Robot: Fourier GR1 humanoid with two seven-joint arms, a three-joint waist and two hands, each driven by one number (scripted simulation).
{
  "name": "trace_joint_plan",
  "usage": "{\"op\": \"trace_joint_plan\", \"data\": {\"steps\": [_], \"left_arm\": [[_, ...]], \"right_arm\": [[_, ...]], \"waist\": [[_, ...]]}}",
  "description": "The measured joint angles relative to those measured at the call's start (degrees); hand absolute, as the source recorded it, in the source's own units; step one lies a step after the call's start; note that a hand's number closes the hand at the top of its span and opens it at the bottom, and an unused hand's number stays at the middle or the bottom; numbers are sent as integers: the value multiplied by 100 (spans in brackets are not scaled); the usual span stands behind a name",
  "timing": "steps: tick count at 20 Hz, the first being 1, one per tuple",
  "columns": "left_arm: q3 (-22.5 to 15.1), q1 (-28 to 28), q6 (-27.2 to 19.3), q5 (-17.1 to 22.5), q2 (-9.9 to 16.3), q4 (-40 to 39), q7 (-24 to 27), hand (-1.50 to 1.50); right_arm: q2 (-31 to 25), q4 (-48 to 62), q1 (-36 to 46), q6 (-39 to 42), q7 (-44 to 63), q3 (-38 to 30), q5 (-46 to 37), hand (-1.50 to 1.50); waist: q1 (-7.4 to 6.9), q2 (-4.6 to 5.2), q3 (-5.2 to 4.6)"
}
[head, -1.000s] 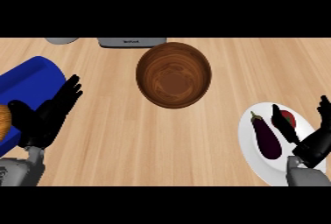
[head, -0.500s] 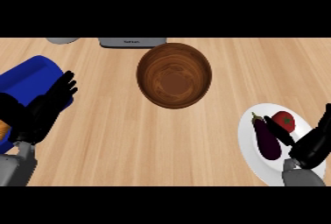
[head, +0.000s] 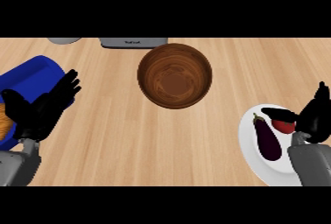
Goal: Pick the tomato from the plate and place it in the bowl
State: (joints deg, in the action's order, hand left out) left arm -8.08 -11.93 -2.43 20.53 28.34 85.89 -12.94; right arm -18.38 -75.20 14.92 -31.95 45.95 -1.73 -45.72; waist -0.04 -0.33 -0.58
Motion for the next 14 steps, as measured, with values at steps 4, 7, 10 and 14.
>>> {"op": "trace_joint_plan", "data": {"steps": [4, 7, 10, 14], "left_arm": [[15, 10, 2, -29, -59, -62, 20, 0], [55, 37, 39, -9, -34, 33, -43, 0], [67, 61, 36, -56, -76, 45, -22, 0], [122, 87, 109, -100, -87, 16, 42, 0]], "right_arm": [[-176, -389, 556, 1281, 1176, 145, -201, -150], [-211, -570, 904, 2039, 1686, 151, -186, -150], [-166, -699, 1079, 2502, 1975, 150, -175, -150], [-113, -771, 1147, 2900, 2120, 38, -119, -150]], "waist": [[19, -7, 18], [5, -8, 31], [11, -2, 37], [17, 10, 45]]}}
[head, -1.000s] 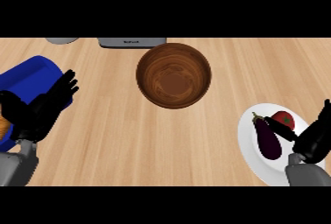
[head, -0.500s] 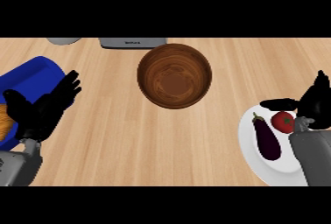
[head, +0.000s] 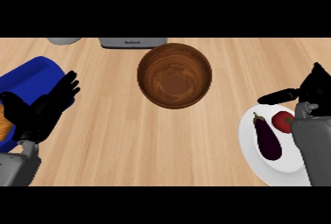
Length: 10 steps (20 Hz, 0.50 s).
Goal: Pick the tomato from the plate and place it in the bowl
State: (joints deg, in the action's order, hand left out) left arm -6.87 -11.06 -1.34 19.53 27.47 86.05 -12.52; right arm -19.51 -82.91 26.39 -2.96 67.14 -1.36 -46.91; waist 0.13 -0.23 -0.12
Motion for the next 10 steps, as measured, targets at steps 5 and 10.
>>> {"op": "trace_joint_plan", "data": {"steps": [5, 10], "left_arm": [[66, 11, 76, -19, -57, -3, 5, 0], [169, -119, 125, -35, -89, -114, -62, 0]], "right_arm": [[46, -64, -31, 339, 48, -162, -4, -150], [180, 19, -82, 562, 48, -326, -111, -150]], "waist": [[2, 5, 4], [4, 13, 7]]}}
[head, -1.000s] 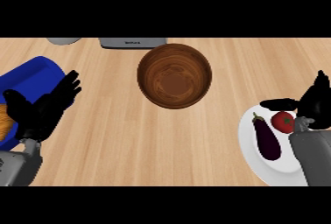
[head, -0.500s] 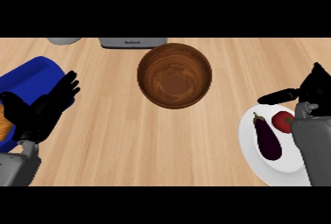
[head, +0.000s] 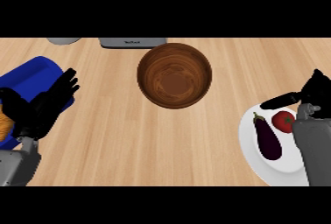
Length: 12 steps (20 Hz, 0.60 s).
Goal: Pick the tomato from the plate and place it in the bowl
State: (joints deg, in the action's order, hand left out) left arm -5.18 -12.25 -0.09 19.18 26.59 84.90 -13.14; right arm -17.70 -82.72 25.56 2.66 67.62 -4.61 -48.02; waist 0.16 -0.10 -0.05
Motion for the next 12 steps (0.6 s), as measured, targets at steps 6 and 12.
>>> {"op": "trace_joint_plan", "data": {"steps": [6, 12], "left_arm": [[9, 104, 91, -127, -113, -44, 144, 0], [109, 20, 133, -149, -145, 81, -59, 0]], "right_arm": [[76, -9, -40, 213, -72, -270, -88, -150], [260, 348, 30, 240, -189, -503, -314, -150]], "waist": [[-8, 2, 3], [-32, 7, 5]]}}
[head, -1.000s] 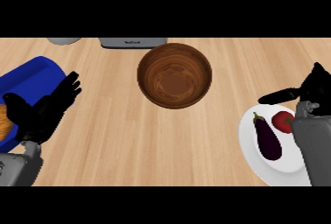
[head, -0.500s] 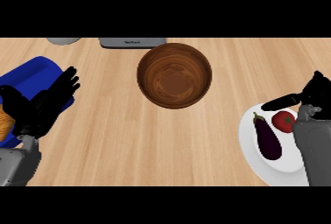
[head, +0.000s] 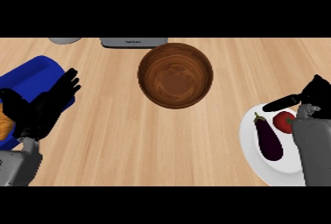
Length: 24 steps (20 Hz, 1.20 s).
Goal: Pick the tomato from the plate and place it in the bowl
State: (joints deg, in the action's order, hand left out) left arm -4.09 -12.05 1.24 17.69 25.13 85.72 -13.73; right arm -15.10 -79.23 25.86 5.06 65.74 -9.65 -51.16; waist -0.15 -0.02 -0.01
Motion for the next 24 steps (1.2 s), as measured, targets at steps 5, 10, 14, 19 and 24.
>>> {"op": "trace_joint_plan", "data": {"steps": [5, 10, 14, 19, 24], "left_arm": [[46, -41, 65, -131, -109, -174, 88, 0], [133, -11, 211, -173, -171, -200, 109, 0], [210, -50, 195, -245, -264, -133, 37, 0], [281, -75, 253, -363, -385, -125, -39, 0], [453, -51, 363, -391, -405, -30, -159, 0]], "right_arm": [[121, 243, 11, 1, -129, -235, -61, -150], [183, 651, 72, -62, -278, -472, -85, -150], [173, 916, -32, -120, -413, -617, -80, -150], [156, 1184, -70, -190, -503, -746, -60, -150], [216, 1526, -87, -442, -624, -826, -91, -150]], "waist": [[4, 3, -2], [-8, 5, -1], [-4, 4, 0], [2, 5, 1], [-5, 1, -4]]}}
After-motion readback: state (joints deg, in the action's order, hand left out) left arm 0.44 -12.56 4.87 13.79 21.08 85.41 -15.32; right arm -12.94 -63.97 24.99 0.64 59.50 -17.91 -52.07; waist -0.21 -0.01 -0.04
